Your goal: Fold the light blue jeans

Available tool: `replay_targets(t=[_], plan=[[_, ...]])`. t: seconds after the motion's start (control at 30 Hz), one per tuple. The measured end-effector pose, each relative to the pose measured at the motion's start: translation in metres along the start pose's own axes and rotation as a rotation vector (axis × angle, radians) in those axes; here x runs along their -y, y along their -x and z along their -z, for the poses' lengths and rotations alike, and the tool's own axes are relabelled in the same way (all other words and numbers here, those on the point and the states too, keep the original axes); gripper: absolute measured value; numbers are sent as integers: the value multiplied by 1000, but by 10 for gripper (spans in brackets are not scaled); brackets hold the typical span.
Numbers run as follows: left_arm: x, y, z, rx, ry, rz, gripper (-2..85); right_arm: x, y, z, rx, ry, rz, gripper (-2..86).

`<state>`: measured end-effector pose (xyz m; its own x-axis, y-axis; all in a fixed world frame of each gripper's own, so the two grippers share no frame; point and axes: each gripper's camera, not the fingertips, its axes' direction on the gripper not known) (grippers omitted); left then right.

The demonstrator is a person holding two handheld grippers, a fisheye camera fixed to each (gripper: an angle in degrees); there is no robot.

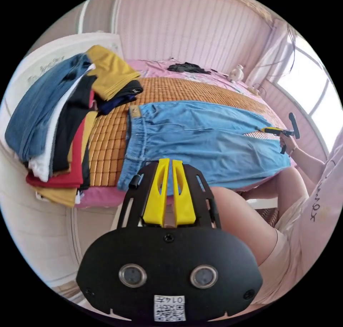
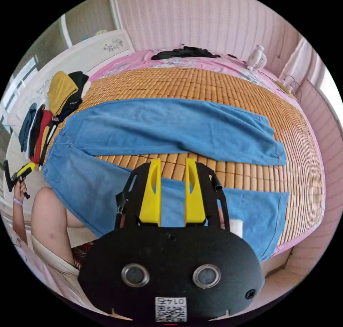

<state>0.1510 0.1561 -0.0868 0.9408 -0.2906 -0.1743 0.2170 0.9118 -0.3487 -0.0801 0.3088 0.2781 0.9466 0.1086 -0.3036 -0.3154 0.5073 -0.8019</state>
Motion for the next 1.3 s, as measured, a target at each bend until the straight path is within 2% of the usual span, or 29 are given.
replay_targets(t=[0.1, 0.2, 0.43, 0.63, 0.8, 0.97, 1.07, 1.23, 1.3], plan=[[58, -54, -36, -87, 28, -151, 22, -17, -77, 24, -86, -113, -211, 105], [115, -118, -73, -201, 24, -301, 34, -21, -134, 30, -51, -176, -365, 110], [225, -251, -178, -373, 116, -506, 45, -10, -217, 22, 108, -186, -516, 114], [325, -356, -248, -465, 70, -624, 48, -13, -272, 27, 125, -234, -634, 114], [389, -455, -308, -449, 12, -724, 55, -9, -306, 28, 128, -226, -622, 93], [443, -536, -376, -479, 99, -702, 61, -17, -336, 37, 196, -198, -623, 48], [466, -579, -412, -431, 124, -702, 69, -21, -354, 41, 254, -197, -620, 26], [479, -646, -474, -242, 230, -772, 74, -23, -373, 46, 309, -191, -608, 13], [482, -651, -480, -299, 210, -721, 35, -23, -382, 51, 306, -188, -609, 10]])
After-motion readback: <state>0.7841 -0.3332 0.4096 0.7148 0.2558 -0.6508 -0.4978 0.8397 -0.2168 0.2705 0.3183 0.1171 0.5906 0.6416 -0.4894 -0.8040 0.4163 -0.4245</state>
